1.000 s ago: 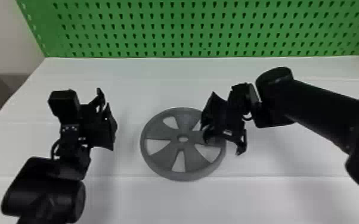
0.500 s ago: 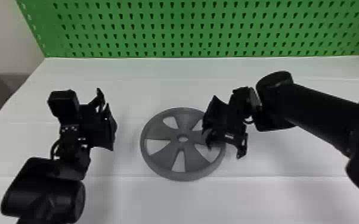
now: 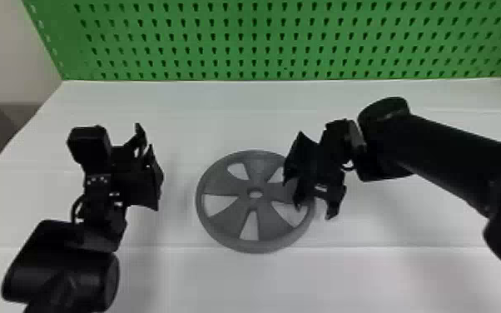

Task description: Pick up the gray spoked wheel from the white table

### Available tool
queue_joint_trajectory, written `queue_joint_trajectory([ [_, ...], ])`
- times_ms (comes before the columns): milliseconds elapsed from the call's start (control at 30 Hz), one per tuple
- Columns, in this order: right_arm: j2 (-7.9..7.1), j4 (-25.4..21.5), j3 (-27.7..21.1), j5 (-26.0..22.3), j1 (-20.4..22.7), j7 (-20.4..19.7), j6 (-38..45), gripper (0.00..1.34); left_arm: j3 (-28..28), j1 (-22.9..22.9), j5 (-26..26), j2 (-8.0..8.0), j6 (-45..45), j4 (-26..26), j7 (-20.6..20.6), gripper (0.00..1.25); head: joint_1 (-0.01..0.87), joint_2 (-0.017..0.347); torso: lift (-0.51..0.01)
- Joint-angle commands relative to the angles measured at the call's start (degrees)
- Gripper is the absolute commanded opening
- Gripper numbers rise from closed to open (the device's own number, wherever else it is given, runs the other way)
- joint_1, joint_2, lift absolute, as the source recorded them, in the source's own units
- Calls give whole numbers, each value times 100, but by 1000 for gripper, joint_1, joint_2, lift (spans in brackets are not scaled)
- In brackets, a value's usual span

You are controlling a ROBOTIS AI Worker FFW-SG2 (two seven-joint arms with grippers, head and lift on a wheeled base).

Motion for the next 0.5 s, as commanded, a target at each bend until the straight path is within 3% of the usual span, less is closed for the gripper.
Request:
queue_joint_trajectory([
  [0, 1, -9, -3, 2, -2, 1, -6, 750, -5, 0, -2, 0, 0, 0, 0, 764, 782, 66, -81],
  [167, 1, -9, -29, 2, -2, 1, -15, 696, 4, 8, -2, 0, 0, 0, 0, 764, 782, 66, -81],
  [333, 1, -9, -47, -7, -2, 1, -15, 537, -5, 8, -2, 0, 0, 0, 0, 764, 782, 66, -81],
  [467, 1, -9, -64, 2, -2, 1, -15, 526, -5, 8, -2, 0, 0, 0, 0, 764, 782, 66, -81],
])
